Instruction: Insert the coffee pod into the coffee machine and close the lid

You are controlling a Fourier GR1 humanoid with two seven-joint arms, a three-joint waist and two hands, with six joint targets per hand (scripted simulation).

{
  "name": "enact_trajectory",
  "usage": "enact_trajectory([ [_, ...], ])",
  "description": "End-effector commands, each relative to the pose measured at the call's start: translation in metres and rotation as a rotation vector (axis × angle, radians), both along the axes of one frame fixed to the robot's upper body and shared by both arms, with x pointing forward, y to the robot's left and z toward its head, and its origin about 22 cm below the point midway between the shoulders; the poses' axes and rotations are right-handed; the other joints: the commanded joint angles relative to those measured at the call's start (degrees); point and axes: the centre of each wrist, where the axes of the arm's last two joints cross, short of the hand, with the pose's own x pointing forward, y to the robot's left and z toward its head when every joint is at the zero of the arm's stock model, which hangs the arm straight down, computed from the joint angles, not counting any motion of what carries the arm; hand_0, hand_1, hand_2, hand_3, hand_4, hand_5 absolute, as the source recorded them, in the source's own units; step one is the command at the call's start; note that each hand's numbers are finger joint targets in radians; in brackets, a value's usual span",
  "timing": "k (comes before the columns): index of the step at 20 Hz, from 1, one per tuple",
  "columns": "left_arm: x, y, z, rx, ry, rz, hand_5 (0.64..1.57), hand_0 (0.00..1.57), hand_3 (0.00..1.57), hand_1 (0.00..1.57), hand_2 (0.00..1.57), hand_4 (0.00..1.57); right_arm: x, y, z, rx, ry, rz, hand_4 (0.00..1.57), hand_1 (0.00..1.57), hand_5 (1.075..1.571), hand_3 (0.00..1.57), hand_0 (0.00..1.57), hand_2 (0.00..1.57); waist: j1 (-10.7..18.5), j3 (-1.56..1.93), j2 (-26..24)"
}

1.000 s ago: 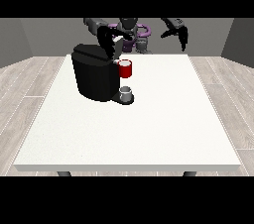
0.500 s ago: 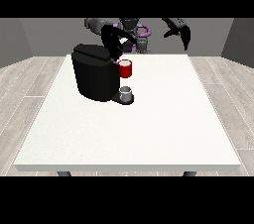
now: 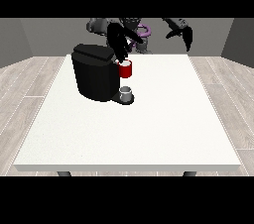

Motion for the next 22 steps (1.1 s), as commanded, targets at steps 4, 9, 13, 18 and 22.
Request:
enact_trajectory([
  [4,0.006,-0.020,0.015,-0.002,-0.045,-0.088,1.571,0.00,0.00,0.00,0.00,0.25,-0.012,0.048,0.053,-0.038,-0.288,0.211,0.00,0.00,1.571,0.00,0.00,0.00,10.07,-2.59,3.67],
  [9,0.011,-0.036,0.031,-0.004,-0.093,-0.140,1.571,0.00,0.00,0.00,0.00,0.31,-0.025,0.033,0.063,0.002,-0.294,0.182,0.00,0.00,1.571,0.00,0.00,0.00,12.66,-2.48,6.52],
  [13,0.015,-0.047,0.057,0.044,-0.138,-0.172,1.571,0.00,0.00,0.00,0.00,0.30,-0.023,0.037,0.074,0.018,-0.405,0.209,0.13,0.00,1.571,0.00,0.00,0.00,14.29,-2.58,9.33],
  [18,0.011,-0.049,0.053,0.026,-0.116,-0.164,1.571,0.00,0.00,0.00,0.00,0.32,-0.011,0.056,0.071,0.015,-0.445,0.298,0.00,0.00,1.571,0.00,0.00,0.00,11.43,-2.72,7.67],
  [22,0.003,-0.029,0.027,0.027,-0.049,-0.119,1.571,0.00,0.00,0.00,0.00,0.25,-0.010,0.082,0.039,0.032,-0.481,0.409,0.00,0.00,1.571,0.00,0.00,0.00,8.19,-2.72,5.24],
])
